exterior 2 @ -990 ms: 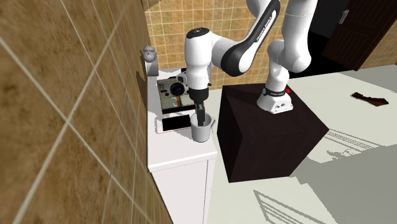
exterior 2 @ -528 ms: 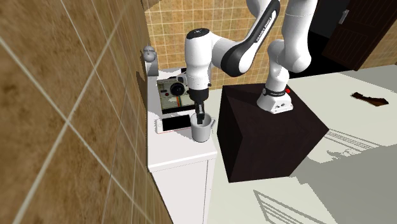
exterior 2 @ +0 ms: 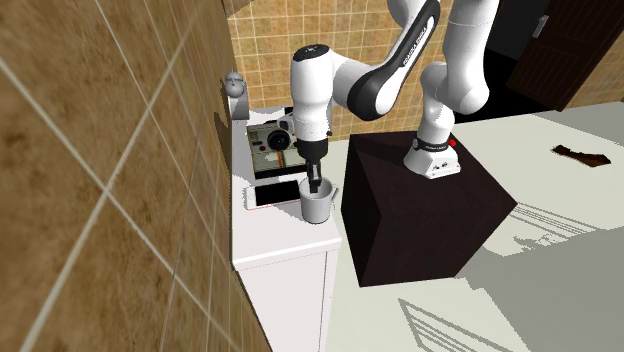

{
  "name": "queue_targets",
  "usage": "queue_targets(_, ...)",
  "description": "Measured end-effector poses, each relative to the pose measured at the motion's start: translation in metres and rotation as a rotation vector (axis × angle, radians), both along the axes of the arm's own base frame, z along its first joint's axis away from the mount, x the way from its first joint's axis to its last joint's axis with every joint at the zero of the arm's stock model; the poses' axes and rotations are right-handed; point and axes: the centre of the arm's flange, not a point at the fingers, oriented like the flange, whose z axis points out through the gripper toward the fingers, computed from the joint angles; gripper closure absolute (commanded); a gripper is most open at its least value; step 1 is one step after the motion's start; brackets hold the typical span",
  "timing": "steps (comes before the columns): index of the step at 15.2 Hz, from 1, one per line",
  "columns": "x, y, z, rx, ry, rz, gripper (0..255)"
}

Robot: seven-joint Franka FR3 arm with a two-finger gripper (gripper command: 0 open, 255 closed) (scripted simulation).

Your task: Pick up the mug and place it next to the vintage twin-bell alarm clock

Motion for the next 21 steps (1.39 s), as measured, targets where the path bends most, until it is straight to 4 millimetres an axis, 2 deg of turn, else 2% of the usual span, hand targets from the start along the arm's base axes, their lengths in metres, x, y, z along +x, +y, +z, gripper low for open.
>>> queue_targets(4,0.0,0.0,0.016,0.0,0.0,0.0,255)
queue_targets(21,0.0,0.0,0.105,0.0,0.0,0.0,255)
